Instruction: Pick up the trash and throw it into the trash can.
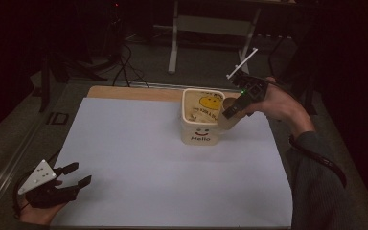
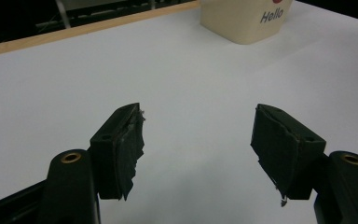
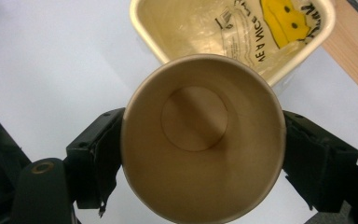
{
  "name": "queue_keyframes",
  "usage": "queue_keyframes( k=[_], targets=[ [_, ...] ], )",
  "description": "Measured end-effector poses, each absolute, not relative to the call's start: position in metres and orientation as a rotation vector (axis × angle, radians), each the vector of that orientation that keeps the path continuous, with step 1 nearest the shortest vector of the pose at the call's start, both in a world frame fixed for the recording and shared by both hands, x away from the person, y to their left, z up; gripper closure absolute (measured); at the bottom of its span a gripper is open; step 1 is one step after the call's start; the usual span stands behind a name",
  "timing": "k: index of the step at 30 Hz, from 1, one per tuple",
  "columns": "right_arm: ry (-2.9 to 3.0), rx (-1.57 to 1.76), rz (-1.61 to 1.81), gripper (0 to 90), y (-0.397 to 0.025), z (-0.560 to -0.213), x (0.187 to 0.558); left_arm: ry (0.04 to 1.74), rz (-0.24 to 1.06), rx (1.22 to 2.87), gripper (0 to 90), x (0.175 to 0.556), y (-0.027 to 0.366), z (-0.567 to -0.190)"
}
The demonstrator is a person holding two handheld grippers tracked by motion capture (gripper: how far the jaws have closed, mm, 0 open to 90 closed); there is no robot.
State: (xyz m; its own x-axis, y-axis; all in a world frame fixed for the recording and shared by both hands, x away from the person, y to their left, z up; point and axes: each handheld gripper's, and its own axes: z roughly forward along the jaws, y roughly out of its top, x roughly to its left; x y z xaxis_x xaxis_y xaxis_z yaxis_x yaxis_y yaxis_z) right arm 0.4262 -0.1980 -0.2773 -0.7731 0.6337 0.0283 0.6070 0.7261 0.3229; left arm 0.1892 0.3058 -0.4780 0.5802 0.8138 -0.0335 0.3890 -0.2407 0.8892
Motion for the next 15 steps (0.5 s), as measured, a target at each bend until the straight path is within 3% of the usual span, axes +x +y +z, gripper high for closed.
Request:
queue_keyframes(
  k=[15],
  targets=[
    [2.723,1.175,0.501,19.8,-0.187,-0.274,0.436,0.979,0.553,1.85,33.8,0.189,0.306,-0.478]
  ],
)
